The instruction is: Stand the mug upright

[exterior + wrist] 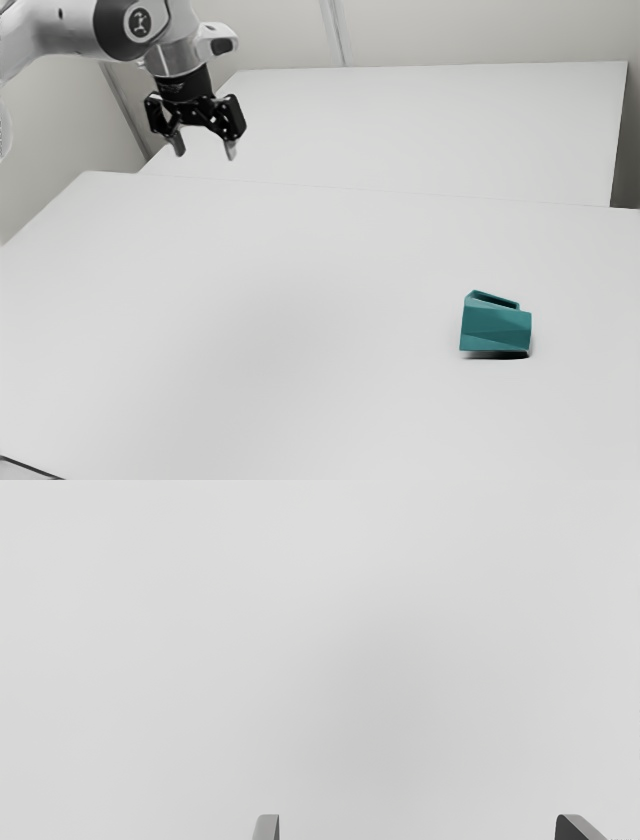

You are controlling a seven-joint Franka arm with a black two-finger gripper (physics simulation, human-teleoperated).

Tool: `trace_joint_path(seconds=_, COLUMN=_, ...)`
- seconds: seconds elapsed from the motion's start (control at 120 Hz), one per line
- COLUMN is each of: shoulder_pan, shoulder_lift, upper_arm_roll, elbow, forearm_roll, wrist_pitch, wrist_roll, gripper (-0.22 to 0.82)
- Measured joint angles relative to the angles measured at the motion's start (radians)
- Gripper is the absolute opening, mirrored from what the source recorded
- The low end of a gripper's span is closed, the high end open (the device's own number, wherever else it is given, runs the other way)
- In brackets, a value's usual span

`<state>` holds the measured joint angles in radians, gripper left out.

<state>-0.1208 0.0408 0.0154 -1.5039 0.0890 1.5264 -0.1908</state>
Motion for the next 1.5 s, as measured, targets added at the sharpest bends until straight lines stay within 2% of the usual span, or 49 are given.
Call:
trace_joint_path(seconds=0.167, shoulder_pan=-0.042, shoulder_lift=0.015, upper_arm_roll=-0.002, elbow=0.023, forearm_roll=-0.007, wrist_pitch=0.003, wrist_roll=0.010, gripper=0.60)
trace_joint_path(seconds=0.367, shoulder_pan=-0.021, shoulder_lift=0.018, upper_arm_roll=0.001, elbow=-0.037, forearm_roll=-0.233, wrist_pitch=0.028, wrist_roll=0.019, gripper=0.60)
trace_joint_path(seconds=0.55, shoulder_pan=0.022, shoulder_lift=0.015, upper_arm_roll=-0.008, elbow=-0.176, forearm_roll=-0.423, wrist_pitch=0.136, wrist_roll=0.025, gripper=0.60)
trace_joint_path(seconds=0.692, shoulder_pan=0.013, shoulder_lift=0.028, upper_arm_roll=-0.061, elbow=-0.263, forearm_roll=-0.501, wrist_pitch=0.279, wrist_roll=0.030, gripper=0.60)
trace_joint_path(seconds=0.833, shoulder_pan=-0.023, shoulder_lift=0.104, upper_arm_roll=-0.098, elbow=-0.293, forearm_roll=-0.581, wrist_pitch=0.427, wrist_roll=0.030, gripper=0.60)
trace_joint_path(seconds=1.008, shoulder_pan=-0.024, shoulder_lift=0.190, upper_arm_roll=-0.143, elbow=-0.299, forearm_roll=-0.689, wrist_pitch=0.535, wrist_roll=0.035, gripper=0.60)
trace_joint_path(seconds=1.083, shoulder_pan=-0.038, shoulder_lift=0.223, upper_arm_roll=-0.153, elbow=-0.314, forearm_roll=-0.738, wrist_pitch=0.597, wrist_roll=0.061, gripper=0.60)
trace_joint_path(seconds=1.25, shoulder_pan=-0.048, shoulder_lift=0.290, upper_arm_roll=-0.217, elbow=-0.326, forearm_roll=-0.861, wrist_pitch=0.740, wrist_roll=0.151, gripper=0.60)
trace_joint_path(seconds=1.5, shoulder_pan=-0.045, shoulder_lift=0.393, upper_arm_roll=-0.251, elbow=-0.325, forearm_roll=-1.036, wrist_pitch=0.834, wrist_roll=0.313, gripper=0.60)
